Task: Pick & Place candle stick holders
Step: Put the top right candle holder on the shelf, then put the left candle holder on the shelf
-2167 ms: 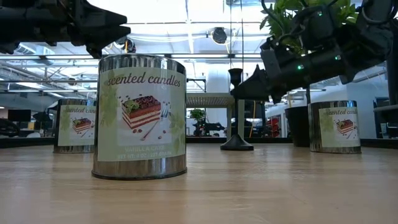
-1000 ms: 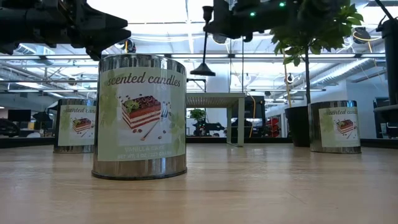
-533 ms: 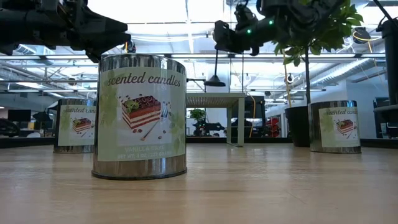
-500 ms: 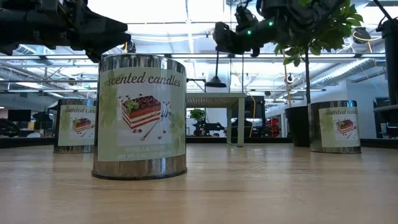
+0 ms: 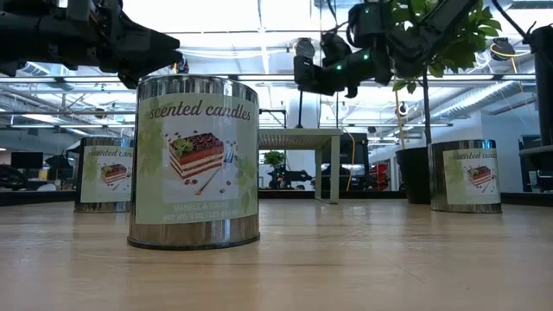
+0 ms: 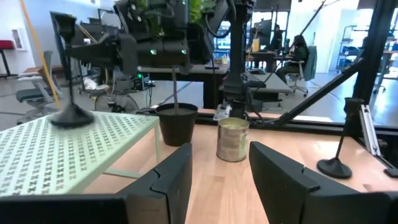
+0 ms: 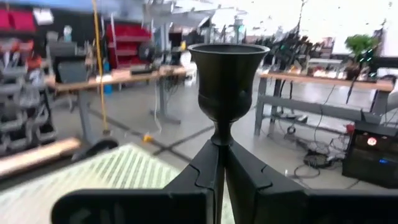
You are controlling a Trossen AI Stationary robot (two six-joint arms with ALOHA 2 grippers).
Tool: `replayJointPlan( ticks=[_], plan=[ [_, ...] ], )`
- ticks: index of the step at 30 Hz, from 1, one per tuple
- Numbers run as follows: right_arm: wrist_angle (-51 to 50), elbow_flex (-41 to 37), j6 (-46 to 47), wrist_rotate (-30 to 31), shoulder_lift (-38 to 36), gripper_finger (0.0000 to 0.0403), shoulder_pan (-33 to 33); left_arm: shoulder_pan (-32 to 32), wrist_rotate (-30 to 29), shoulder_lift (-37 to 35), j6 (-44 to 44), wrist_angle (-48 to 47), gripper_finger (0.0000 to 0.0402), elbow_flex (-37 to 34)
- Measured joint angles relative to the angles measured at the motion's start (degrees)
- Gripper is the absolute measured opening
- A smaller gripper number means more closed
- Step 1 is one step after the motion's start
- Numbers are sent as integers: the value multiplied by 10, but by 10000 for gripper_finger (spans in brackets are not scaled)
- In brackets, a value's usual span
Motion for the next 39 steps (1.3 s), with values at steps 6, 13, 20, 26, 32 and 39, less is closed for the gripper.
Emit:
replayJointPlan(
  ticks=[6, 13, 20, 26, 32, 39],
  plan=[
    [31, 2, 32, -2, 33, 9, -25, 0, 5, 0, -1, -1, 163, 0],
    [34, 2, 13, -2, 44, 21, -25, 0, 5, 0, -2, -14, 163, 0],
    [37, -1, 22, -1, 45, 73, -25, 0, 7, 0, -1, -29, 163, 0],
    [37, -1, 18, -2, 47, 116, -20, 0, 8, 0, -2, -42, 163, 0],
    [36, -1, -17, -1, 46, 156, -14, -9, 43, 0, -10, -42, 163, 0],
    [-9, 0, -41, 0, 46, 194, 11, -36, 50, 0, -19, -42, 163, 0]
  ],
)
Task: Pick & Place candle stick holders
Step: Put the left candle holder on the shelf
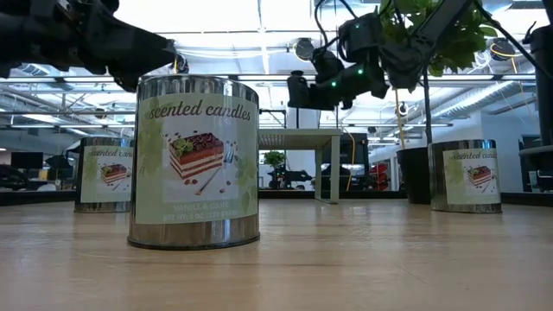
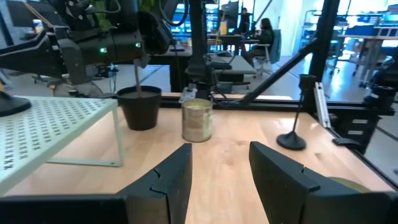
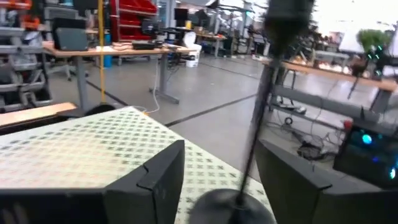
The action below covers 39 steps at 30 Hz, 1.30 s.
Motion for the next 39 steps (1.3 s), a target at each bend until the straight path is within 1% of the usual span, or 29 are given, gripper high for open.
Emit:
replayJointPlan(
  ticks=[3, 8, 11, 15, 17, 20, 23, 25, 27, 29, 32, 35, 39],
  plan=[
    [0, 0, -38, 8, 0, 203, 14, -8, 0, 0, -10, 0, 163, 0],
    [-38, 0, -56, 70, -26, 208, 45, -19, 0, 0, -15, 0, 163, 0],
    [-108, 0, -62, 92, -55, 207, 68, -26, 0, 0, -18, 0, 163, 0],
    [-195, 0, -42, 89, -102, 206, 102, -36, 0, 0, -19, 8, 163, 0],
    [-234, 0, -31, 89, -120, 206, 122, -40, -2, 6, -39, 22, 163, 0],
    [-284, 0, -26, 89, -146, 204, 150, -50, -4, 29, -60, -3, 163, 21],
    [-324, 0, -26, 89, -162, 204, 177, -64, 7, 60, -28, -86, 163, 71],
    [-338, 0, -25, 89, -168, 205, 195, -75, 18, 76, 8, -174, 163, 119],
    [-344, 0, -27, 89, -171, 205, 211, -86, 29, 88, 31, -284, 163, 174],
    [-344, 0, -35, 89, -170, 204, 225, -95, 39, 96, 26, -404, 163, 227],
    [-344, 0, -42, 89, -170, 201, 241, -106, 66, 102, -20, -552, 163, 293],
    [-344, 0, -46, 89, -170, 202, 251, -119, 101, 97, -26, -650, 163, 340],
    [-344, 0, -47, 89, -170, 203, 257, -136, 155, 81, -26, -757, 163, 381]
  ],
)
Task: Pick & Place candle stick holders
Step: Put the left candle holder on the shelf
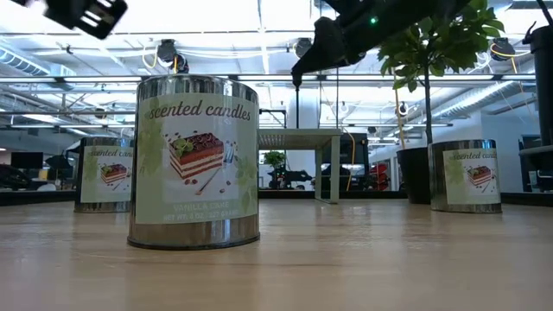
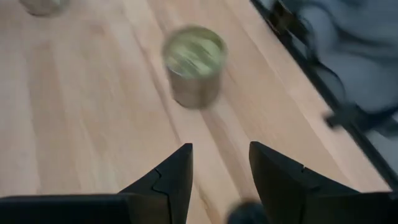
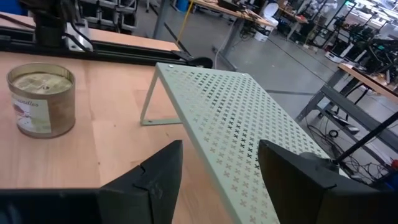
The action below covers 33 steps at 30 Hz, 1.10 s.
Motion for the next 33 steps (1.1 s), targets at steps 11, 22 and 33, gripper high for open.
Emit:
replayJointPlan(
  ticks=[11, 22, 33],
  plan=[
    [0, 0, 0, 0, 0, 201, 0, -54, 92, -57, -69, -59, 163, 11],
    [0, 0, 0, 0, 0, 197, 0, -145, 44, -74, -110, -122, 163, 10],
    [5, 0, 15, -2, 0, 196, 0, -196, -48, -75, -177, -113, 163, -20]
  ],
)
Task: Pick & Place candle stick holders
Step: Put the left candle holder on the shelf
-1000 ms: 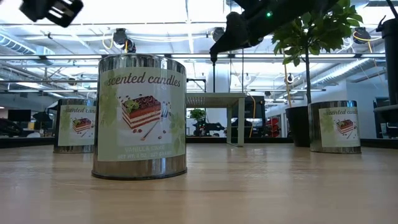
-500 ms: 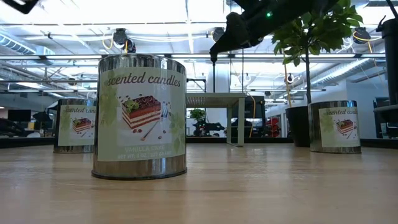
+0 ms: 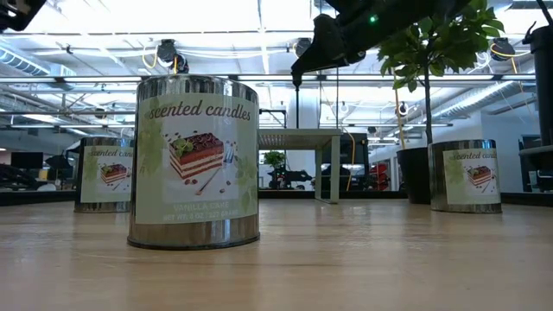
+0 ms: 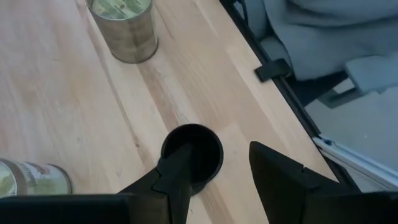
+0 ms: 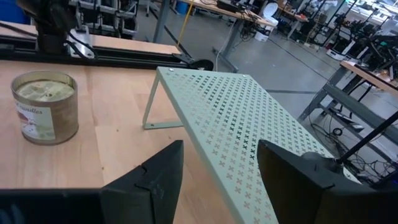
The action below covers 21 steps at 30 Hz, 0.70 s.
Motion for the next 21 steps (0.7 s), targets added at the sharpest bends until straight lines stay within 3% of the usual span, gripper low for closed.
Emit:
replayJointPlan(
  ticks=[6, 13, 21],
  plan=[
    [12, 0, -1, 0, 0, 196, 0, -10, 4, 1, 23, 37, 163, 0],
    [13, 0, -1, 0, 0, 196, 0, -15, 11, -2, -24, 25, 163, 1],
    [23, 0, -6, 0, 0, 196, 0, -15, -21, -6, 7, 25, 163, 2]
  ],
)
